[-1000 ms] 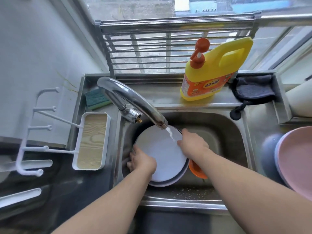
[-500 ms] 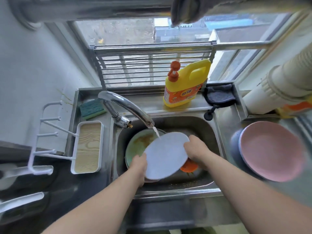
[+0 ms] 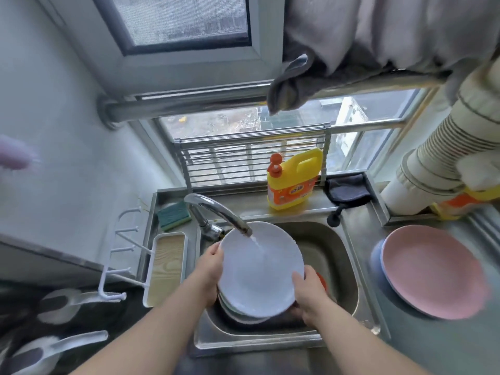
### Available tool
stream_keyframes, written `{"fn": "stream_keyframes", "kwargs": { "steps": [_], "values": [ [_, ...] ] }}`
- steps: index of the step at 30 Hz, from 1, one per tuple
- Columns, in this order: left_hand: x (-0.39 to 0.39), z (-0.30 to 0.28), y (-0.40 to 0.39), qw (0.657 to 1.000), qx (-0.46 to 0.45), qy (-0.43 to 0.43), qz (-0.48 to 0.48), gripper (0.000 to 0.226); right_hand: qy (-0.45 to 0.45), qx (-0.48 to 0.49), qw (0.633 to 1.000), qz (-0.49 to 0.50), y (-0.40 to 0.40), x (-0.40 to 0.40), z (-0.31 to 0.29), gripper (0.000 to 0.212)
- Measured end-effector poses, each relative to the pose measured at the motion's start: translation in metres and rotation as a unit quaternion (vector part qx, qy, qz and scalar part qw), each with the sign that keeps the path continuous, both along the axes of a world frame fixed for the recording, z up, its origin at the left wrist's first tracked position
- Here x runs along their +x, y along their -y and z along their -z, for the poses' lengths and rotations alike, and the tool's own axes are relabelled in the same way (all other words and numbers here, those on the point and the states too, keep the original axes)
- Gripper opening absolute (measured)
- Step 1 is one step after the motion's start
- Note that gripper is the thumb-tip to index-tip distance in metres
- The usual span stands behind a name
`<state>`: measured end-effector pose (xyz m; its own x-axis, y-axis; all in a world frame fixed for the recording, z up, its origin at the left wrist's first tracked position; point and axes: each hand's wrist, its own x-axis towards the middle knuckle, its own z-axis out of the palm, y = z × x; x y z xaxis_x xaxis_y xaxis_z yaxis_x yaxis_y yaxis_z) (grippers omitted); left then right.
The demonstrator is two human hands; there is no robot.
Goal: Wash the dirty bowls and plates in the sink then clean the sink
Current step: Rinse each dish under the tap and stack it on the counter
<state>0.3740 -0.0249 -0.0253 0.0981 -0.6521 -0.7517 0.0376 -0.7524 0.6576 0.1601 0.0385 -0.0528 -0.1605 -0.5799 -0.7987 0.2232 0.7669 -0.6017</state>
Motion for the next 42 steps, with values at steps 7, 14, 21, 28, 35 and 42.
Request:
{"fn": "stream_keyframes", "kwargs": {
  "steps": [7,14,21,28,35,42],
  "values": [
    [-0.049,-0.002,-0.008,0.986,0.090,-0.091,-0.109,0.032,-0.230,-0.183,0.944,-0.151,0.028,-0.042,-0.034,0.009],
    [-0.103,0.015,-0.022,0.984,0.113,-0.111,-0.083,0.034,-0.282,-0.167,0.927,-0.181,0.052,-0.088,-0.055,0.029],
    [-0.073,0.007,-0.023,0.994,0.089,0.001,-0.065,0.030,-0.087,0.009,0.993,-0.073,0.039,-0.095,0.019,0.026],
    [-0.038,-0.024,-0.013,0.995,-0.005,0.084,-0.060,0.028,0.121,0.050,0.990,0.044,0.038,-0.030,0.049,0.016],
    [-0.039,-0.008,-0.011,0.985,0.025,0.052,-0.165,0.030,-0.008,-0.108,0.994,0.002,0.065,-0.027,0.023,0.019],
    [-0.085,0.030,-0.017,0.964,0.129,-0.083,-0.216,0.028,-0.171,-0.217,0.943,-0.184,0.088,-0.075,-0.028,0.019]
  ]
}}
